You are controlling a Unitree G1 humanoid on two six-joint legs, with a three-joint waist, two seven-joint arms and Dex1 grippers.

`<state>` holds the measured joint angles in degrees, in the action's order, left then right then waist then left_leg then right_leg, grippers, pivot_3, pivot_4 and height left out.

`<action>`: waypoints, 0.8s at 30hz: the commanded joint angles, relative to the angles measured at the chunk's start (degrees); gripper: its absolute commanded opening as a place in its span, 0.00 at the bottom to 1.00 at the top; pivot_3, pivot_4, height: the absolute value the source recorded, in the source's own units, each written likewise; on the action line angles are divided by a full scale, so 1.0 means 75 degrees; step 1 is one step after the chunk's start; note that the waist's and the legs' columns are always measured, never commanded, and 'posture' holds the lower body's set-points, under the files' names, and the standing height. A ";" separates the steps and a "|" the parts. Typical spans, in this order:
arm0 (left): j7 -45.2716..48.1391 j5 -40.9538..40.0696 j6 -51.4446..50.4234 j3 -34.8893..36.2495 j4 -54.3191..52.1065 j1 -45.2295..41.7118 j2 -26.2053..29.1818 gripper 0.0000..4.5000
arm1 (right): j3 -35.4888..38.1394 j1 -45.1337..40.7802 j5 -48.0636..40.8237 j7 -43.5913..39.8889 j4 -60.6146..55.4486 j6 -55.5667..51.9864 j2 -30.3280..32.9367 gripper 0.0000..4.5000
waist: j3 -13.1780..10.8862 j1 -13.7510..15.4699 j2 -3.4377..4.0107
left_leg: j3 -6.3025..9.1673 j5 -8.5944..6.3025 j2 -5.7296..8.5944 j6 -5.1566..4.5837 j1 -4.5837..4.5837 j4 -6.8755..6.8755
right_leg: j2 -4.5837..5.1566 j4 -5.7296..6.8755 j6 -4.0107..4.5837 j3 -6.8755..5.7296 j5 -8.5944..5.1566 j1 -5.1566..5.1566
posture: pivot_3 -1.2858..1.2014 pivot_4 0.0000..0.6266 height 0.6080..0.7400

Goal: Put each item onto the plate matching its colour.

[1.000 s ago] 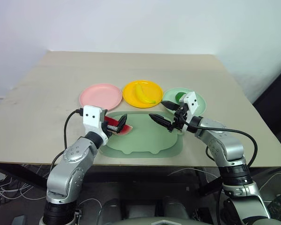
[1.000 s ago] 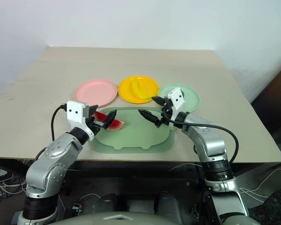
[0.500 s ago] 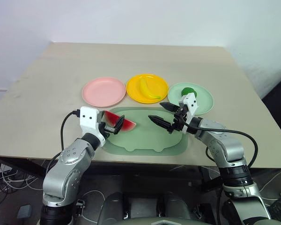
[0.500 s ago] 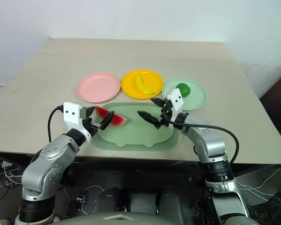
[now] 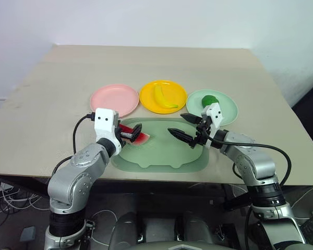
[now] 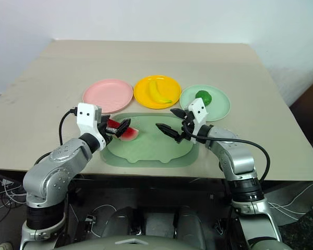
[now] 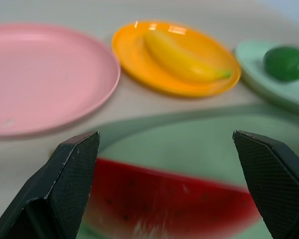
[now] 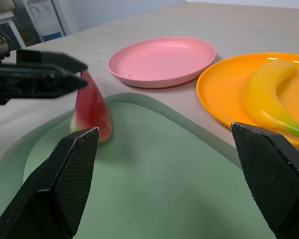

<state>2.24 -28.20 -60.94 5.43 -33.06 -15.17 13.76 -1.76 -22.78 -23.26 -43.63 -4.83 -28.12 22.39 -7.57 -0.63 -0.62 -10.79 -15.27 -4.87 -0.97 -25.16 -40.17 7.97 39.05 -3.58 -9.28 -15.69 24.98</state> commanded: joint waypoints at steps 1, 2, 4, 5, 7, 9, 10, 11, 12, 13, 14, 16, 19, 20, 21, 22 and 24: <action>-0.0257 -0.0238 -0.0742 0.0266 -0.0444 -0.0378 -0.0206 1.00 | 0.0135 -0.0108 -0.0058 0.0005 -0.0227 0.0167 0.0043 1.00 | -0.0005 0.0005 -0.0002 | 0.0000 0.0000 -0.0001 0.0000 -0.0001 0.0000 | 0.0002 0.0000 0.0000 0.0000 0.0000 0.0000 | 0.52 0.24 0.66; -0.0337 -0.0378 -0.1065 0.0429 -0.0476 -0.0498 -0.0389 1.00 | 0.0131 -0.0113 -0.0035 0.0010 -0.0199 0.0193 0.0044 1.00 | -0.0006 0.0000 -0.0002 | 0.0001 0.0000 -0.0001 0.0000 -0.0001 0.0000 | 0.0003 0.0000 0.0000 0.0000 0.0000 0.0000 | 0.52 0.24 0.66; -0.0469 -0.0352 -0.1505 0.0523 -0.0489 -0.0709 -0.0455 1.00 | 0.0128 -0.0151 0.0018 0.0037 -0.0104 0.0248 0.0041 1.00 | -0.0013 -0.0005 -0.0001 | 0.0002 0.0000 -0.0002 0.0000 -0.0002 0.0000 | 0.0003 0.0000 0.0000 0.0000 0.0000 0.0000 | 0.52 0.24 0.66; -0.0500 -0.0319 -0.1632 0.0540 -0.0496 -0.0778 -0.0450 1.00 | 0.0123 -0.0164 0.0037 0.0050 -0.0072 0.0266 0.0039 1.00 | -0.0015 -0.0007 0.0000 | 0.0003 0.0000 -0.0001 0.0000 -0.0002 0.0000 | 0.0001 -0.0001 0.0000 -0.0001 0.0000 0.0000 | 0.52 0.24 0.66; -0.0631 -0.0305 -0.1928 0.0704 -0.0538 -0.0888 -0.0555 1.00 | 0.0107 -0.0175 0.0076 0.0049 -0.0024 0.0307 0.0050 1.00 | -0.0022 -0.0011 -0.0002 | 0.0003 0.0001 0.0001 0.0002 -0.0002 0.0002 | 0.0000 -0.0001 0.0000 -0.0001 0.0000 0.0001 | 0.52 0.24 0.66; -0.0707 -0.0259 -0.2251 0.0748 -0.0600 -0.0986 -0.0551 1.00 | 0.0113 -0.0188 0.0095 0.0040 0.0023 0.0343 0.0056 1.00 | -0.0031 -0.0013 -0.0005 | 0.0003 0.0003 0.0000 0.0005 -0.0003 0.0002 | 0.0000 -0.0001 0.0000 -0.0001 0.0000 0.0002 | 0.52 0.24 0.66; -0.0688 -0.0227 -0.2285 0.0696 -0.0644 -0.1027 -0.0493 1.00 | 0.0124 -0.0198 0.0094 0.0036 0.0045 0.0354 0.0055 1.00 | -0.0037 -0.0013 -0.0007 | 0.0003 0.0003 0.0000 0.0005 -0.0004 0.0002 | 0.0000 0.0000 0.0000 -0.0001 0.0000 0.0003 | 0.52 0.24 0.66; -0.0640 -0.0285 -0.2348 0.0751 -0.0685 -0.1077 -0.0513 1.00 | 0.0128 -0.0217 0.0097 0.0040 0.0076 0.0362 0.0046 1.00 | -0.0046 -0.0013 -0.0009 | 0.0003 0.0003 0.0001 0.0005 -0.0004 0.0002 | 0.0000 0.0000 0.0000 -0.0001 0.0000 0.0004 | 0.52 0.24 0.66; -0.0602 -0.0332 -0.2394 0.0802 -0.0714 -0.1113 -0.0540 1.00 | 0.0129 -0.0230 0.0100 0.0043 0.0098 0.0367 0.0040 1.00 | -0.0051 -0.0008 -0.0011 | 0.0003 0.0003 0.0001 0.0005 -0.0004 0.0002 | 0.0000 0.0000 0.0000 -0.0001 0.0000 0.0005 | 0.52 0.24 0.66; -0.0605 -0.0363 -0.2535 0.0901 -0.0736 -0.1147 -0.0590 1.00 | 0.0124 -0.0243 0.0117 0.0044 0.0125 0.0384 0.0040 1.00 | -0.0057 -0.0001 -0.0013 | 0.0003 0.0003 0.0000 0.0005 -0.0006 0.0002 | 0.0000 0.0000 0.0000 -0.0002 0.0000 0.0006 | 0.52 0.24 0.66; -0.0608 -0.0377 -0.2664 0.0974 -0.0751 -0.1170 -0.0618 1.00 | 0.0122 -0.0250 0.0128 0.0037 0.0143 0.0397 0.0041 1.00 | -0.0059 0.0000 -0.0014 | 0.0004 0.0003 0.0000 0.0005 -0.0009 0.0001 | 0.0001 0.0000 0.0000 -0.0002 0.0000 0.0007 | 0.52 0.24 0.66; -0.0610 -0.0325 -0.2910 0.1047 -0.0746 -0.1198 -0.0611 1.00 | 0.0112 -0.0268 0.0152 0.0032 0.0185 0.0427 0.0031 1.00 | -0.0059 -0.0007 -0.0013 | 0.0004 0.0003 -0.0001 0.0006 -0.0016 0.0002 | 0.0002 -0.0001 0.0000 -0.0001 0.0000 0.0014 | 0.52 0.24 0.66; -0.0654 -0.0221 -0.3105 0.1236 -0.0596 -0.1251 -0.0759 1.00 | 0.0097 -0.0294 0.0203 0.0025 0.0294 0.0497 0.0036 1.00 | -0.0069 -0.0009 -0.0017 | 0.0003 0.0005 0.0001 0.0009 -0.0020 0.0003 | 0.0000 0.0000 0.0000 -0.0001 0.0000 0.0020 | 0.52 0.24 0.66; -0.0661 -0.0179 -0.3187 0.1271 -0.0543 -0.1283 -0.0770 1.00 | 0.0094 -0.0303 0.0222 0.0031 0.0323 0.0502 0.0035 1.00 | -0.0078 -0.0007 -0.0020 | 0.0003 0.0006 0.0001 0.0011 -0.0021 0.0003 | 0.0000 0.0000 0.0000 -0.0002 0.0000 0.0021 | 0.52 0.24 0.66; -0.0656 -0.0145 -0.3308 0.1293 -0.0474 -0.1318 -0.0775 1.00 | 0.0091 -0.0312 0.0236 0.0035 0.0344 0.0510 0.0031 1.00 | -0.0083 -0.0007 -0.0019 | 0.0003 0.0006 0.0000 0.0011 -0.0021 0.0003 | 0.0000 0.0000 0.0000 -0.0002 0.0000 0.0021 | 0.52 0.24 0.66; -0.0637 -0.0124 -0.3388 0.1319 -0.0418 -0.1345 -0.0797 1.00 | 0.0090 -0.0316 0.0245 0.0040 0.0355 0.0514 0.0026 1.00 | -0.0087 -0.0008 -0.0019 | 0.0003 0.0006 0.0000 0.0011 -0.0021 0.0003 | 0.0000 0.0000 0.0000 -0.0002 0.0000 0.0022 | 0.52 0.24 0.66; -0.0550 -0.0063 -0.3398 0.1187 -0.0297 -0.1420 -0.0710 1.00 | 0.0103 -0.0325 0.0251 0.0056 0.0370 0.0524 0.0014 1.00 | -0.0090 -0.0002 -0.0018 | 0.0003 0.0006 0.0001 0.0011 -0.0022 0.0003 | 0.0000 0.0000 0.0000 -0.0002 0.0000 0.0023 | 0.52 0.24 0.66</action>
<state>-2.55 -29.19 -86.23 14.46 -34.93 -24.50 7.95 -1.76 -23.78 -21.12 -43.21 -1.46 -25.44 22.44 -8.24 -0.64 -0.76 -10.77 -15.22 -4.87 -0.89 -25.33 -40.14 7.96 39.05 -3.58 -9.30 -15.69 25.17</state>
